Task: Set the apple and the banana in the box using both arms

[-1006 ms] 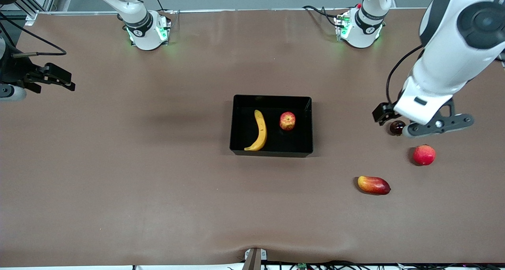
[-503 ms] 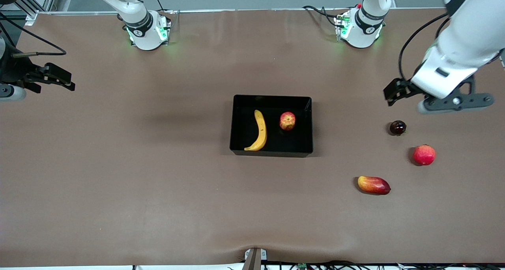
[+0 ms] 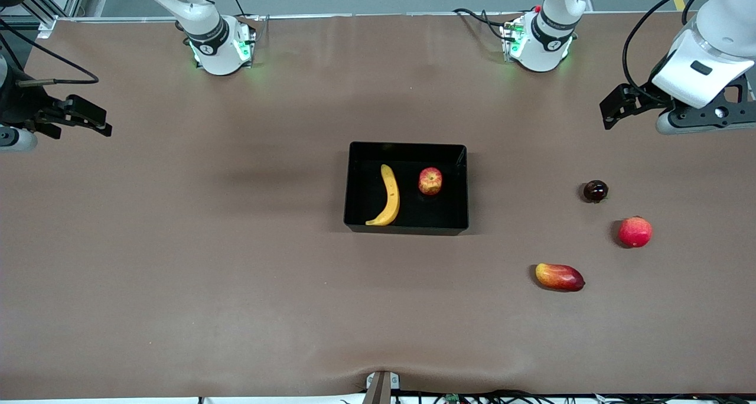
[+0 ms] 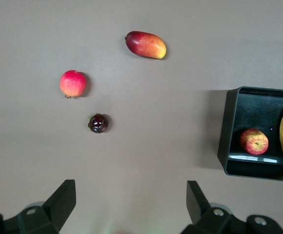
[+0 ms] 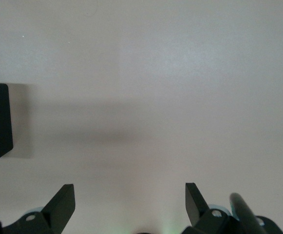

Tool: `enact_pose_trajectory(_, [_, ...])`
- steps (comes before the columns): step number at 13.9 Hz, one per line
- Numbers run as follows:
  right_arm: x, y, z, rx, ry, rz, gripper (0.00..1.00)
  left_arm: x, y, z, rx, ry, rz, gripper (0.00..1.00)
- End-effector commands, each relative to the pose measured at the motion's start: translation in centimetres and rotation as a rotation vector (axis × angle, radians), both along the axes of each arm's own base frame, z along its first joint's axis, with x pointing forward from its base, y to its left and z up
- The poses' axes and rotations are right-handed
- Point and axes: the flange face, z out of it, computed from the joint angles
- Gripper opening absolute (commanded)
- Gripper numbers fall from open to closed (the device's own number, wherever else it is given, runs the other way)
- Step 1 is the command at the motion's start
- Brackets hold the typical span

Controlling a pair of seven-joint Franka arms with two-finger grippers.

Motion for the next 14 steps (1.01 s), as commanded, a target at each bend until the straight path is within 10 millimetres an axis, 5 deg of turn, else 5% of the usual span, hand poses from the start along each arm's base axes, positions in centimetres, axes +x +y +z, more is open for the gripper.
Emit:
enact_pose_trajectory(1, [-0.2, 0.0, 0.5, -0.014, -0.003, -0.015, 1.00, -1.1, 0.0, 0.5, -0.013, 0.012, 0.002, 1.00])
enact_pose_trajectory(6, [-0.2, 0.0, 0.6, -0.014, -0.005, -0.015, 1.00, -1.3, -2.0, 0.6, -0.012, 0.003, -0.013, 1.00])
enact_pose_trajectory(14, [-0.2, 0.2, 0.5, -0.014, 0.000, -0.013, 1.00, 0.3, -0.8, 0.2, -0.025, -0.021, 0.009, 1.00])
